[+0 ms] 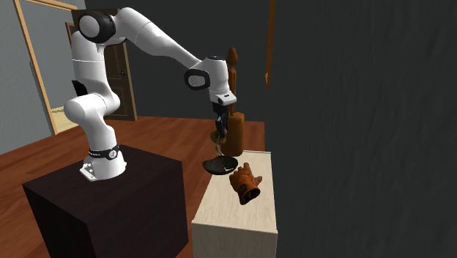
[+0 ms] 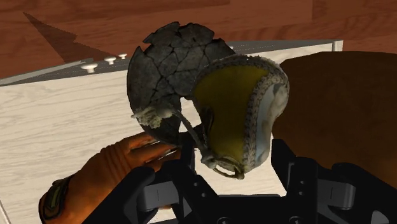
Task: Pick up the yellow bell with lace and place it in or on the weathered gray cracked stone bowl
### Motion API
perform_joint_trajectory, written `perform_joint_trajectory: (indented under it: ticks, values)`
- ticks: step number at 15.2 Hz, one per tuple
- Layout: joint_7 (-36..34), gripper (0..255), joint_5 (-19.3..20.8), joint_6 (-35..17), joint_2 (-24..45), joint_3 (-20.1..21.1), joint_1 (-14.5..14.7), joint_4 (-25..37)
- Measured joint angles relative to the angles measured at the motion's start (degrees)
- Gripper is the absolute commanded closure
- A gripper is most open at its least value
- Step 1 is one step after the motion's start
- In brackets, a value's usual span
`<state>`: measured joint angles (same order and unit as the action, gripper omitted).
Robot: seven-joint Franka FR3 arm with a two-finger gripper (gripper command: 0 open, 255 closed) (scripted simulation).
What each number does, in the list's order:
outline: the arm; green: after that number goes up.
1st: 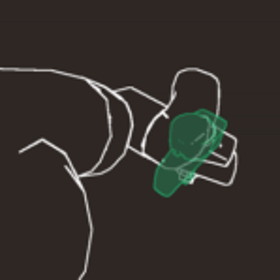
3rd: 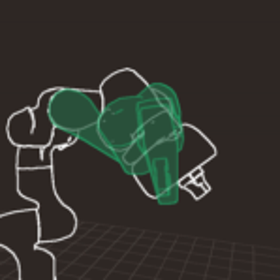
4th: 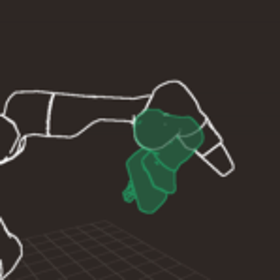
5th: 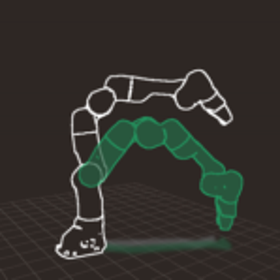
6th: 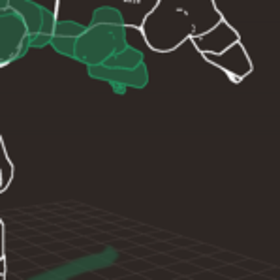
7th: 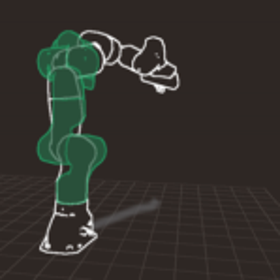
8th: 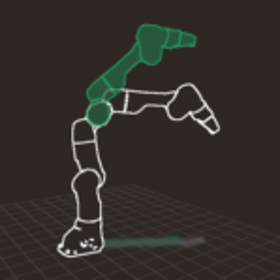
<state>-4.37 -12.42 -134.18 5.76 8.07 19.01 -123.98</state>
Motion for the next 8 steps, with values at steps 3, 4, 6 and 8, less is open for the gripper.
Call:
perform_joint_trajectory:
  ticks: [3,4,6,8]
  values:
    - [0.33,255,-0.18,-2.14,1.36,0.07,0.08,-0.79]
    - [0.48,255,-0.24,-2.73,1.7,0.08,0.09,-1.05]
    - [0.76,255,-0.42,-4.21,2.53,0.13,0.12,-1.7]
    - [1.14,255,-0.57,-5.76,3.74,0.14,0.12,-2.08]
